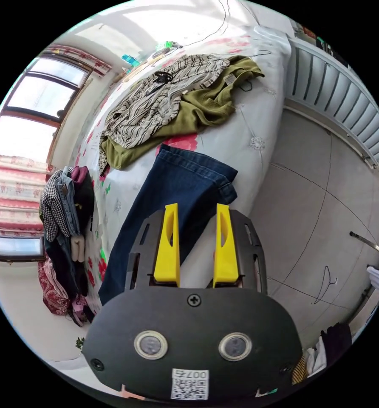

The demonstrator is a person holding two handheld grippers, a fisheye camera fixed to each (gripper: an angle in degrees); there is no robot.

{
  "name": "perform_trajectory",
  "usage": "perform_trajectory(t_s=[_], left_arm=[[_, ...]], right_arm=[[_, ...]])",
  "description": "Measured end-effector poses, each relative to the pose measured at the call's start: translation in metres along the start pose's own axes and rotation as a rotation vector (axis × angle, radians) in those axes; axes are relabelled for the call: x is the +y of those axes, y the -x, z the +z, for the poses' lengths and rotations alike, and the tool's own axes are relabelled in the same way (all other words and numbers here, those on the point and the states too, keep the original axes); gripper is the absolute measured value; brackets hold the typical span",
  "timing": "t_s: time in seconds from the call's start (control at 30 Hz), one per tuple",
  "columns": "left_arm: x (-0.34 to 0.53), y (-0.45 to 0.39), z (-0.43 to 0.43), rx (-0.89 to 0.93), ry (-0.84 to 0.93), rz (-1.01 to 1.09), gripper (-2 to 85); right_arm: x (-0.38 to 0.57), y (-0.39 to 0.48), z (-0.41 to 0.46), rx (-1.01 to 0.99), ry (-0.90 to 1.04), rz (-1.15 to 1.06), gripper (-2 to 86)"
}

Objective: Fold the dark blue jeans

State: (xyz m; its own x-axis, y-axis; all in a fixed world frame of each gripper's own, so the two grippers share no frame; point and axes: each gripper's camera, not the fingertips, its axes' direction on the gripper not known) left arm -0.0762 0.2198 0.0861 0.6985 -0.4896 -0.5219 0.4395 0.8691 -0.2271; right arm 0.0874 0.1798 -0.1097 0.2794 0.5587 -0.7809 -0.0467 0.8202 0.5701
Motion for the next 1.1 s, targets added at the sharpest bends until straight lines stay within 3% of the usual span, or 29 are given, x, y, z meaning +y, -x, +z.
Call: perform_trajectory(t_s=[0.4,0.6,0.67,0.8,0.87,0.93,1.03,1.1], left_arm=[[0.012,-0.059,-0.059,0.092,0.001,0.232,4.2],[0.010,-0.079,-0.073,0.150,0.002,0.284,4.0],[0.011,-0.090,-0.083,0.178,-0.023,0.341,4.0],[0.017,-0.094,-0.079,0.104,-0.019,0.397,4.0],[0.015,-0.083,-0.054,-0.053,0.037,0.386,4.1],[0.010,-0.066,-0.033,-0.092,0.066,0.325,4.1],[0.003,-0.045,-0.021,-0.022,0.048,0.210,4.0],[-0.002,-0.047,-0.022,-0.014,0.054,0.199,3.9]], right_arm=[[0.006,0.032,0.070,0.171,0.152,-0.165,2.2],[0.003,0.062,0.011,-0.310,-0.033,-0.316,-0.1],[0.002,0.084,-0.032,-0.500,-0.146,-0.474,-0.2],[0.002,0.070,-0.078,-0.617,-0.287,-0.611,-0.2],[-0.010,0.034,-0.046,-0.480,-0.210,-0.508,-0.3],[-0.021,-0.001,0.006,-0.379,-0.059,-0.367,-0.3],[-0.021,-0.068,0.071,-0.313,0.092,-0.068,-0.3],[-0.015,-0.085,0.075,-0.368,0.062,-0.015,-0.2]])
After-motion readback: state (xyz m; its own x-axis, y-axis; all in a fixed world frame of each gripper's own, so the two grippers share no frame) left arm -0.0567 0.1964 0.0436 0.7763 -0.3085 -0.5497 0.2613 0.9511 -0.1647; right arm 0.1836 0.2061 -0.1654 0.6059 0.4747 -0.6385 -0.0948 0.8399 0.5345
